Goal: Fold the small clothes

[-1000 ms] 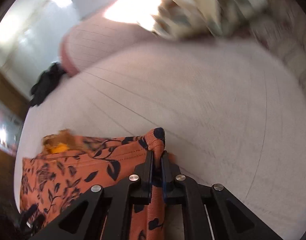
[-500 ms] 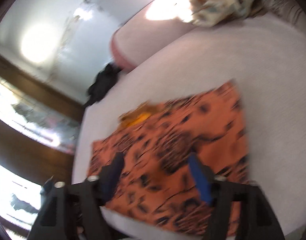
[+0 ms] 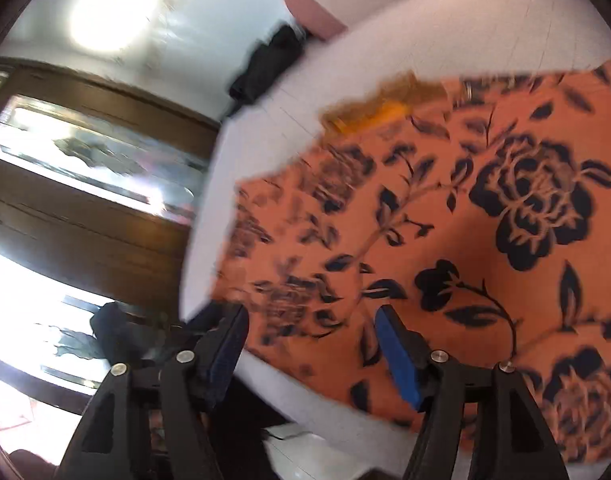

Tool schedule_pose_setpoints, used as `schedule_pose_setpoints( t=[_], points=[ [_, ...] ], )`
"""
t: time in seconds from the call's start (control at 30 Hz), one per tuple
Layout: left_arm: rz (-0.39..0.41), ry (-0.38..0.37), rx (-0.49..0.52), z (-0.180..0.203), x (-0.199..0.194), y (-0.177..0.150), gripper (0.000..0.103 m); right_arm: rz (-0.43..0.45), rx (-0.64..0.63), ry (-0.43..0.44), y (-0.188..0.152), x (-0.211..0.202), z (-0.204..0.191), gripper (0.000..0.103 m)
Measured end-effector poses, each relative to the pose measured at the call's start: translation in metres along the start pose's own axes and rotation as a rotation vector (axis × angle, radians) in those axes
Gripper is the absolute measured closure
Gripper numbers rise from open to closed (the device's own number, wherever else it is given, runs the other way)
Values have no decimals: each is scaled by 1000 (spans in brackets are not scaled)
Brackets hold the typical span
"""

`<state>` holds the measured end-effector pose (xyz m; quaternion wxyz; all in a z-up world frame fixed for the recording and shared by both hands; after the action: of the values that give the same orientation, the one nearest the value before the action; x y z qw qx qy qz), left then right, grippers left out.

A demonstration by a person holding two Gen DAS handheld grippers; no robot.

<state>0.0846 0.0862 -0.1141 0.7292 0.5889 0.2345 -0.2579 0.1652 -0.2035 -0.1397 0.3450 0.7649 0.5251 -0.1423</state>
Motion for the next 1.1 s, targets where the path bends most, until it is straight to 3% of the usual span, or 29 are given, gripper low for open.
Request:
schedule_pose_setpoints(
  t=[0.03,0.1,0.17,0.2,0.27,0.47,0.6,0.73,0.87,0.97,1.1],
  points=[
    [-6,-3,2,1,2,-2,35,-4,48,-38,6,13,16,43],
    [-7,-13,3,2,0,-3,35,68,181,-31,33,18,39,53],
    [9,-22,13,5,-3,-3,35,144,202,-68,54,8,44,49],
    [10,-29,17,7,-3,-3,35,151,208,-94,61,7,48,42],
    [2,-39,13,10,-2,-5,35,118,266,-117,65,9,58,42],
    [-17,-60,57,30,3,-9,35,148,256,-184,104,30,66,41],
    [-10,-63,84,42,4,-8,35,230,305,-162,117,6,73,41],
    [-13,-76,92,58,10,-8,35,293,216,-103,81,-62,60,41],
    [-12,-97,114,84,16,-10,35,314,284,-54,1,-118,63,38],
    [-33,-99,157,105,25,-14,35,302,401,-34,-68,-133,77,32],
    [-94,-39,190,115,50,-23,35,307,614,0,-111,-128,116,32]
  ],
)
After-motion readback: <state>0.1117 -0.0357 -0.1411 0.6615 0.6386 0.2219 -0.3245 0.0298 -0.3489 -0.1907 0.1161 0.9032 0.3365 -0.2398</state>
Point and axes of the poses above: each gripper's, at about its wrist camera, not at the fingertips, and x roughly the way its jaws point, z to its right, y to its top, the point moved 4 cm from there along x, roughly the way its jaws point, and after that the axes turned 12 degrees about z, right-handed, at the moved point
